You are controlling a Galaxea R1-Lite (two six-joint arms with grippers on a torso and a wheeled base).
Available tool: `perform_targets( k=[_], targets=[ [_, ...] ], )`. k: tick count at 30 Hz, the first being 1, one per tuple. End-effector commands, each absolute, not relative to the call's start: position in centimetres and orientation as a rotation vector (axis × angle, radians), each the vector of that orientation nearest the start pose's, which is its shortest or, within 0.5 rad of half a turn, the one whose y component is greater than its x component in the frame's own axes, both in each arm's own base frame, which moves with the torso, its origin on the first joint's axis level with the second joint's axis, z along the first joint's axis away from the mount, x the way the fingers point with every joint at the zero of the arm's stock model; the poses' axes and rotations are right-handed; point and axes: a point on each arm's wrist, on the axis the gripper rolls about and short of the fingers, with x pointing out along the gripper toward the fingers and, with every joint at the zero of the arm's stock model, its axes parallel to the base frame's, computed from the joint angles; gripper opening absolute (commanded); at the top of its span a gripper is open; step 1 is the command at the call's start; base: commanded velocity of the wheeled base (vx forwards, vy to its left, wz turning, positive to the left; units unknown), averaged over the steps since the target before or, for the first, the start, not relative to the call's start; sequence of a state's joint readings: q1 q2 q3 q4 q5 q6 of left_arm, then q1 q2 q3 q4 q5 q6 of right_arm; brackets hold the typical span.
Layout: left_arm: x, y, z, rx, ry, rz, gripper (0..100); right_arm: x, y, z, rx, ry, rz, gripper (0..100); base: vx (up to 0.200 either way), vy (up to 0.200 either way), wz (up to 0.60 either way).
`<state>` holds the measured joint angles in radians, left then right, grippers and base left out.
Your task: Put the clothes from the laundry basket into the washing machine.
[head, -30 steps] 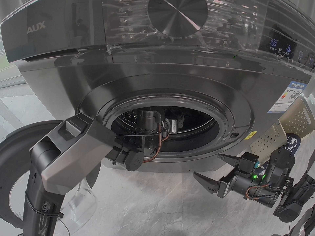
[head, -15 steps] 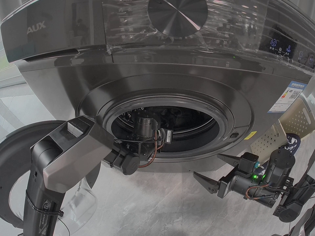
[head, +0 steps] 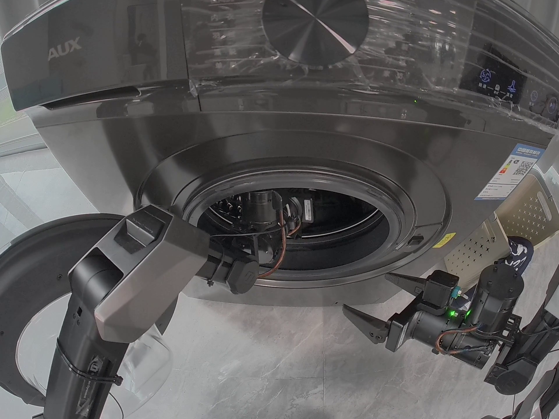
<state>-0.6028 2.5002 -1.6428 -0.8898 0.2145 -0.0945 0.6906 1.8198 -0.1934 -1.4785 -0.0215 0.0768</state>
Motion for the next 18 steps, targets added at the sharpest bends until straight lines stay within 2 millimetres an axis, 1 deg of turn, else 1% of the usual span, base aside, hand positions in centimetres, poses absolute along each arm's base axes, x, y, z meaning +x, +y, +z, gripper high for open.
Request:
perform_targets(
  k=[1, 3, 9, 15, 16, 18],
  targets=[
    [45.0, -29.4, 9.0, -0.165, -0.110, -0.378, 0, 18.6, 15.3, 9.7, 0.021, 0.168, 0.662, 100, 0.000, 0.000, 0.00],
    [45.2, -29.5, 8.5, -0.165, -0.110, -0.378, 0, 18.6, 15.3, 9.7, 0.022, 0.165, 0.662, 100, 0.000, 0.000, 0.00],
    [45.7, -30.0, 8.1, -0.173, -0.129, -0.371, 0, 18.7, 15.3, 9.8, 0.023, 0.162, 0.660, 100, 0.000, 0.000, 0.00],
    [45.5, -30.3, 7.6, -0.168, -0.118, -0.373, 0, 18.7, 15.3, 9.8, 0.023, 0.162, 0.659, 100, 0.000, 0.000, 0.00],
    [45.5, -30.4, 7.6, -0.167, -0.119, -0.373, 100, 18.7, 15.3, 9.8, 0.023, 0.162, 0.660, 100, 0.000, 0.000, 0.00],
    [45.4, -30.4, 8.1, -0.172, -0.125, -0.375, 100, 18.7, 15.3, 9.8, 0.023, 0.162, 0.659, 100, 0.000, 0.000, 0.00]
  ],
)
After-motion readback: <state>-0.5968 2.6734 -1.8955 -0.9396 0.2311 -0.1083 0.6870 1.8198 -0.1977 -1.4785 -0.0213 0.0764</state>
